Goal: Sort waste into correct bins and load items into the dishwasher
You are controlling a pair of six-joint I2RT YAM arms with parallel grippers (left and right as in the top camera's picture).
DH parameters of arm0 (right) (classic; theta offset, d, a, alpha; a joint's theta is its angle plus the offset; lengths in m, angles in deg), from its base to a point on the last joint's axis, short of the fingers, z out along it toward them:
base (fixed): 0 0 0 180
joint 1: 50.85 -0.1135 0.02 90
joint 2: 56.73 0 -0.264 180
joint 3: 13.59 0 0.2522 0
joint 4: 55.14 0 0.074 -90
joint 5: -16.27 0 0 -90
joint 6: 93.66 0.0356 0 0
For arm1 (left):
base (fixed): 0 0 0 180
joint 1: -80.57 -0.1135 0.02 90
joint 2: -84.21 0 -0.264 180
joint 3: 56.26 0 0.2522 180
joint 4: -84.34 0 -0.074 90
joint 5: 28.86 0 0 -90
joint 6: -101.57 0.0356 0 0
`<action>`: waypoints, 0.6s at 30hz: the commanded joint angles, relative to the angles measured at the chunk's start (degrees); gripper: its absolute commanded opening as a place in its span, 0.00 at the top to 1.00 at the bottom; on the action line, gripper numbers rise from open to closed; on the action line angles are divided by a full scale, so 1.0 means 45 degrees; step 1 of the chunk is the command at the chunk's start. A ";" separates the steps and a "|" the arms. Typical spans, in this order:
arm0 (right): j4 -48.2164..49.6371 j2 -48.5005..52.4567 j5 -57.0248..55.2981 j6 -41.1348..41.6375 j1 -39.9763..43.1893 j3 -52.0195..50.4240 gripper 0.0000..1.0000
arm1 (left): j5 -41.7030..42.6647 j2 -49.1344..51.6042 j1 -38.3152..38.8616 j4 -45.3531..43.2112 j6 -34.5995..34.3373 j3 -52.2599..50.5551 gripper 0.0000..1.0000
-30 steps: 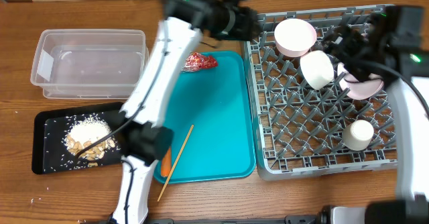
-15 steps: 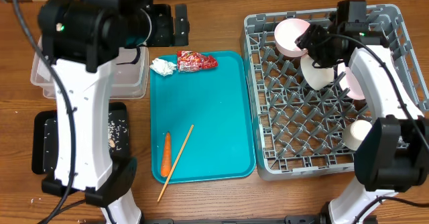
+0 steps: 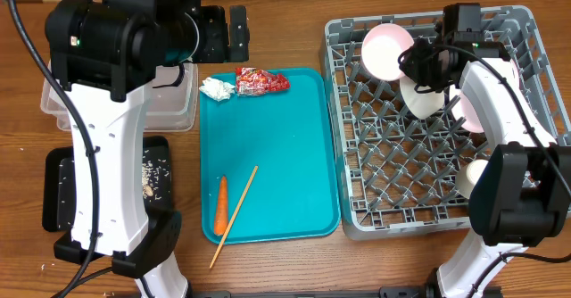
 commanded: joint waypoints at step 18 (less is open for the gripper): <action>-0.3366 -0.3818 -0.8748 -0.1370 -0.1054 0.1515 0.96 | -0.0141 -0.0073 -0.0019 0.0019 0.0335 0.0068 0.00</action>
